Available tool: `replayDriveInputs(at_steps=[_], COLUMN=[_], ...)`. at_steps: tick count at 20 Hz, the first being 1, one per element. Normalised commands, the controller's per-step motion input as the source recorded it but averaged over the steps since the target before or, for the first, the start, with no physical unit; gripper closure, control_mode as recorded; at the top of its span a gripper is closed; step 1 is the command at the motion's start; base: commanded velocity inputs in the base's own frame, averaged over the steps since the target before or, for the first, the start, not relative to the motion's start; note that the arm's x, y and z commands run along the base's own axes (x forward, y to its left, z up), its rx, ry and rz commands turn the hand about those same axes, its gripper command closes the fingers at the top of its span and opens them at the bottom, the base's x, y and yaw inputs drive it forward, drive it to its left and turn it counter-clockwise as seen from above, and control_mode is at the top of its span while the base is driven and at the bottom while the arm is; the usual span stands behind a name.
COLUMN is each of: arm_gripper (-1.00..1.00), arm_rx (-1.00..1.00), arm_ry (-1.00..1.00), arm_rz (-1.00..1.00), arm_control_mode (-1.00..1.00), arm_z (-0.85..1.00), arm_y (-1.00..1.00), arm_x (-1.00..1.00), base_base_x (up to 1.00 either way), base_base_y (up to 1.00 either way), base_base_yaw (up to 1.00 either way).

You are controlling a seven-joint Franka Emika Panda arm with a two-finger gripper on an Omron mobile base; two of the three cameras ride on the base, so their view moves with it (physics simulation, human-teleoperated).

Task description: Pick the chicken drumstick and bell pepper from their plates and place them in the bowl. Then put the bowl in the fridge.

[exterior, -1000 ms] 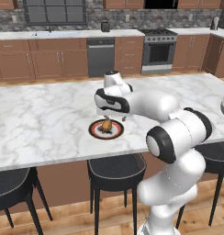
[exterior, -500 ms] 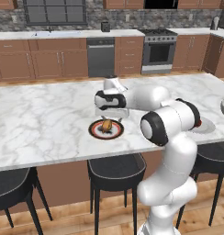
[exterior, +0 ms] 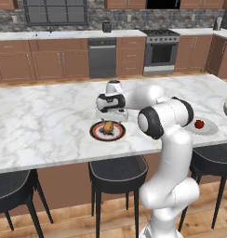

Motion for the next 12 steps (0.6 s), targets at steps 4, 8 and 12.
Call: replayDriveInputs(at_steps=[4,8,12], arm_gripper=[-1.00,-1.00,-1.00], arm_rx=[0.00,-0.01,0.00], arm_ry=[0.00,0.00,0.01], arm_rz=[0.00,0.00,0.00], arm_control_mode=[-1.00,-1.00,-1.00], arm_z=[-0.30,-0.26,-0.26], arm_y=[0.04,0.21,0.08], arm_x=[0.45,0.50,0.34], base_base_x=[0.00,0.00,0.00], base_base_y=[0.00,0.00,0.00], base_base_yaw=[0.00,0.00,0.00])
